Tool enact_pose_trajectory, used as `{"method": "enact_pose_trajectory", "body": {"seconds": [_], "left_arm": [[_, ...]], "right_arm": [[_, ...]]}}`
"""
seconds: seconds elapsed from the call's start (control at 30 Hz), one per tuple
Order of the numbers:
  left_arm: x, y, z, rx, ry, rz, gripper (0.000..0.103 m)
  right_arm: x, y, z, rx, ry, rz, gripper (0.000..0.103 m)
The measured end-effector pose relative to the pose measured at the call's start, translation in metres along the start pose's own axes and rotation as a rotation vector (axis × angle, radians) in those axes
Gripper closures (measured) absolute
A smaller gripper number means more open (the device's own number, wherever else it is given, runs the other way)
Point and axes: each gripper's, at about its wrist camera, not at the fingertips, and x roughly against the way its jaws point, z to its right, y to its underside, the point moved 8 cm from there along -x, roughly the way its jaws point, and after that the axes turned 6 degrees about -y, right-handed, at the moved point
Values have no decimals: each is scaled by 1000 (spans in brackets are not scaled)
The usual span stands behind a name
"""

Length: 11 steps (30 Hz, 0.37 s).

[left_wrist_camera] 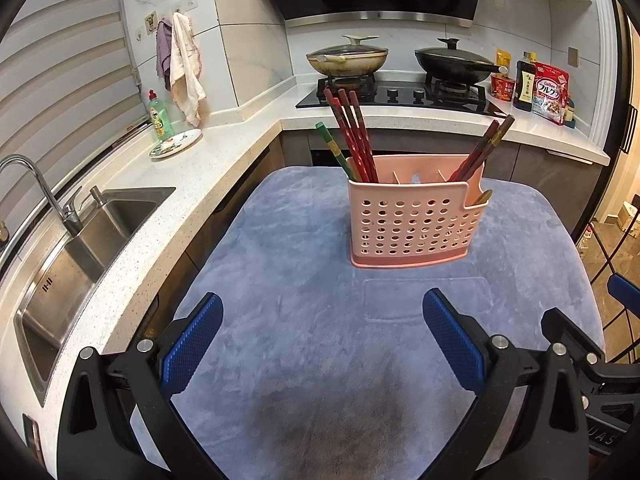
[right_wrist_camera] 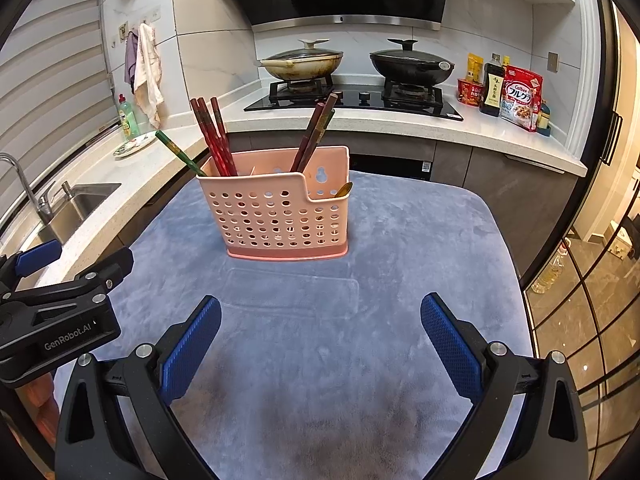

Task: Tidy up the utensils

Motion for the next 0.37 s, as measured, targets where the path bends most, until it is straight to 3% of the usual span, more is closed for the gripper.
{"method": "enact_pose_trajectory", "body": {"seconds": [0.37], "left_arm": [[7,-2,6,-14,26,21,7]], "right_arm": [[3,-2,0,1,1,5,7]]}}
